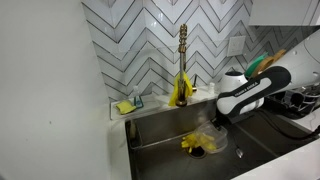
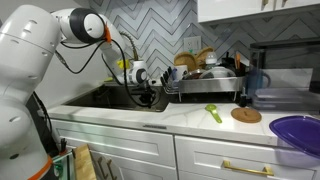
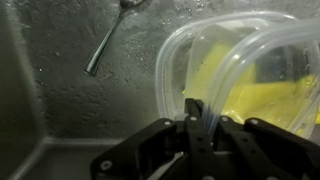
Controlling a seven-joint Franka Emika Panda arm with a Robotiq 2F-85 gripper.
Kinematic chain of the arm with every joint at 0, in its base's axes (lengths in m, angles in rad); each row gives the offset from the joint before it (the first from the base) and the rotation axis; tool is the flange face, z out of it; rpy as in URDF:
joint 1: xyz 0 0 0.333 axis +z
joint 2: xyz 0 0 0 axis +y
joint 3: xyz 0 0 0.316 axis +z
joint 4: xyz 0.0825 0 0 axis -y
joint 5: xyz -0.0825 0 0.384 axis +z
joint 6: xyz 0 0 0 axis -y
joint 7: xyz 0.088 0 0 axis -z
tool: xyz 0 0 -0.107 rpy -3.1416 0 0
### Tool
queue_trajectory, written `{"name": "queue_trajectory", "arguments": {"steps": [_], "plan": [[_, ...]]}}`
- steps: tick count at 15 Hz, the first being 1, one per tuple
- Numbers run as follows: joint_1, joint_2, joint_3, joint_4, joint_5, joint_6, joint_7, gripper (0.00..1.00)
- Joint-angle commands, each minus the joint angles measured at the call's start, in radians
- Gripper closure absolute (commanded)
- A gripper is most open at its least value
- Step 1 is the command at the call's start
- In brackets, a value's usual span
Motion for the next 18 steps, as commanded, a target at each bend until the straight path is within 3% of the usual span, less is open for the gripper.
{"name": "queue_trajectory", "arguments": {"steps": [1,3,9,12,18], "plan": [[-0.034,-0.030,0.043,-0.080,0.059,0.110,-0.057,0.99],[-0.035,-0.028,0.050,-0.092,0.076,0.129,-0.069,0.69],[-0.040,-0.047,0.047,-0.106,0.086,0.118,-0.076,0.25],[-0.038,-0.076,0.051,-0.100,0.120,0.054,-0.043,0.02],[-0.041,-0.127,0.141,-0.077,0.246,-0.184,-0.088,0.00]]}}
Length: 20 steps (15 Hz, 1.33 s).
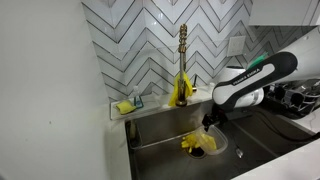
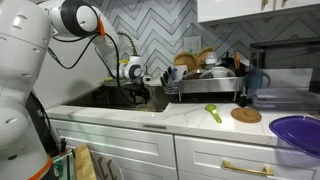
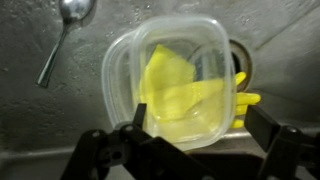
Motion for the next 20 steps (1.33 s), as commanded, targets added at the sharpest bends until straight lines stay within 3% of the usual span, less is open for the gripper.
{"name": "queue_trajectory", "arguments": {"steps": [1,2,7,12,20], "plan": [[0.013,-0.030,0.039,-0.003,0.064,-0.149,-0.012,0.00],[0.016,-0.019,0.016,0.006,0.039,-0.091,-0.007,0.00],[0.022,-0.022,0.010,0.012,0.039,-0.102,-0.006,0.00],[0.055,0.054,0.024,0.046,0.034,-0.060,-0.004,0.00],[0.135,0.168,-0.013,0.052,-0.020,0.145,0.015,0.00]]}}
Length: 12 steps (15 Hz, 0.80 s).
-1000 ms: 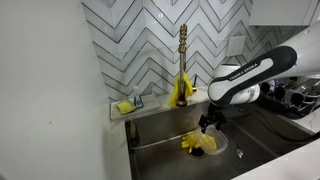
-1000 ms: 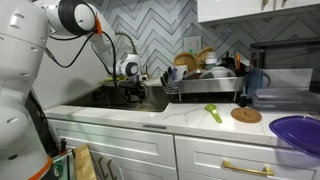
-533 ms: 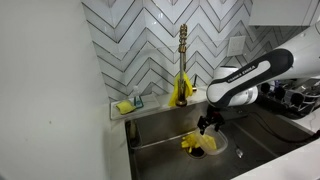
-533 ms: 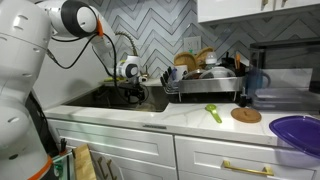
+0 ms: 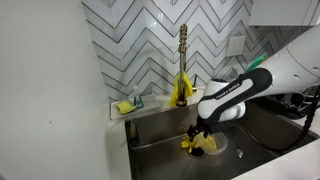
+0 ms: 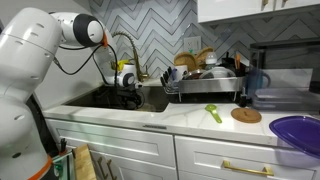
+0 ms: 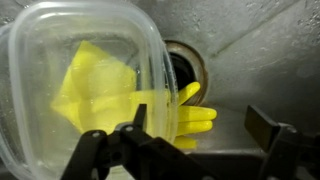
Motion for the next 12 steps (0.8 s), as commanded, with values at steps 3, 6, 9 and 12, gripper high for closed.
{"name": "queue_trajectory", "arguments": {"steps": [3,6,9,12], "plan": [[0.064,0.056,-0.075,0.001,-0.082,0.093,0.037,0.00],[0.084,0.065,-0.113,0.004,-0.115,0.114,0.060,0.27],[0.096,0.063,-0.134,0.013,-0.141,0.124,0.077,0.51],[0.107,0.058,-0.145,0.029,-0.159,0.109,0.088,0.73]]}}
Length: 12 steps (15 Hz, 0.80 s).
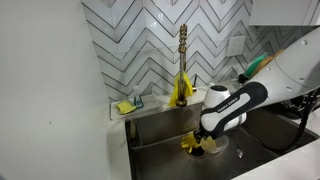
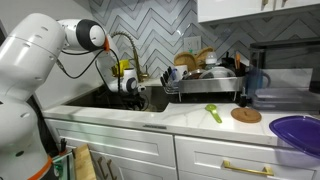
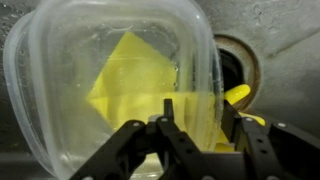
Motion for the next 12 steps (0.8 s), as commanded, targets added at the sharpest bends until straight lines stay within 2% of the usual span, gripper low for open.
{"name": "queue_trajectory", "arguments": {"steps": [1,3,4,7,9,12], "plan": [[0.031,-0.003,-0.023,0.019,-0.023,-0.008,0.048,0.80],[0.035,-0.018,-0.022,0.027,-0.016,-0.033,0.065,0.96],[0.039,-0.024,-0.025,0.033,-0.018,-0.048,0.075,1.00],[0.045,-0.051,-0.026,0.051,-0.021,-0.118,0.089,0.98],[0.043,-0.074,-0.019,0.061,-0.022,-0.185,0.089,0.99],[0.032,-0.110,0.000,0.083,-0.011,-0.318,0.087,0.98]]}}
